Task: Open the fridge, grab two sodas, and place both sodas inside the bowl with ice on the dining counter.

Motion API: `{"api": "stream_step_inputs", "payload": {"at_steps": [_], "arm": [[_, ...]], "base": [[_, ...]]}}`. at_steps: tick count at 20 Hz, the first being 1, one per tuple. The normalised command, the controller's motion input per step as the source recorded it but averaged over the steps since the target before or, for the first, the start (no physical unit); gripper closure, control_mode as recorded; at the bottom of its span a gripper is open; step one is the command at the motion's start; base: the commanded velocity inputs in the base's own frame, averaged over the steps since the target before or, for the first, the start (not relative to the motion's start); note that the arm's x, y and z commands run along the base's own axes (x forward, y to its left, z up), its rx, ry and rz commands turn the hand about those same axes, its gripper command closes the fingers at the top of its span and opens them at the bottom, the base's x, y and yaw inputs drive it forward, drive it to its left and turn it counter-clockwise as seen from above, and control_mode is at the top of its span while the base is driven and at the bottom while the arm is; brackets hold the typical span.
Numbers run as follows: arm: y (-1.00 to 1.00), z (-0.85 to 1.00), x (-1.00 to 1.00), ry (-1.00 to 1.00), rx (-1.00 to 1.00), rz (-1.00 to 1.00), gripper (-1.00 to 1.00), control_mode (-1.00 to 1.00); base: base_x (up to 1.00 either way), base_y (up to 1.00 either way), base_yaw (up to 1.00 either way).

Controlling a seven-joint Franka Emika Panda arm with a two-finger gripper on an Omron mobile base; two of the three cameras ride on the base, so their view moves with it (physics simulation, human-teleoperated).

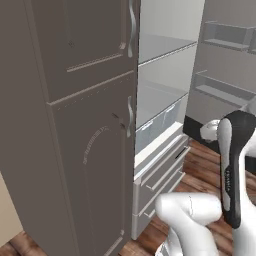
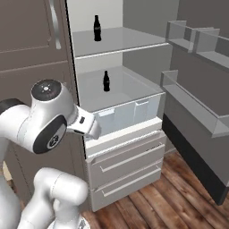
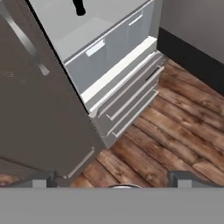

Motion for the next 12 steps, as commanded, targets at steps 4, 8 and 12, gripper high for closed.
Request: {"api": "stream_step_inputs", "payload": {"at_steps": [4, 8, 12], "arm": [[0.56, -0.36, -0.44, 0.00, -0.14, 0.00, -1.00, -1.00], [0.20, -0.17, -0.01, 0.05, -0.09, 0.00, -1.00, -1.00], [0.08, -0.07, 0.00, 0.00, -0.05, 0.00, -1.00, -1.00]], "base": [[0.00, 0.00, 0.00], [0.00, 0.00, 0.00], [0.00, 0.00, 0.00]]}}
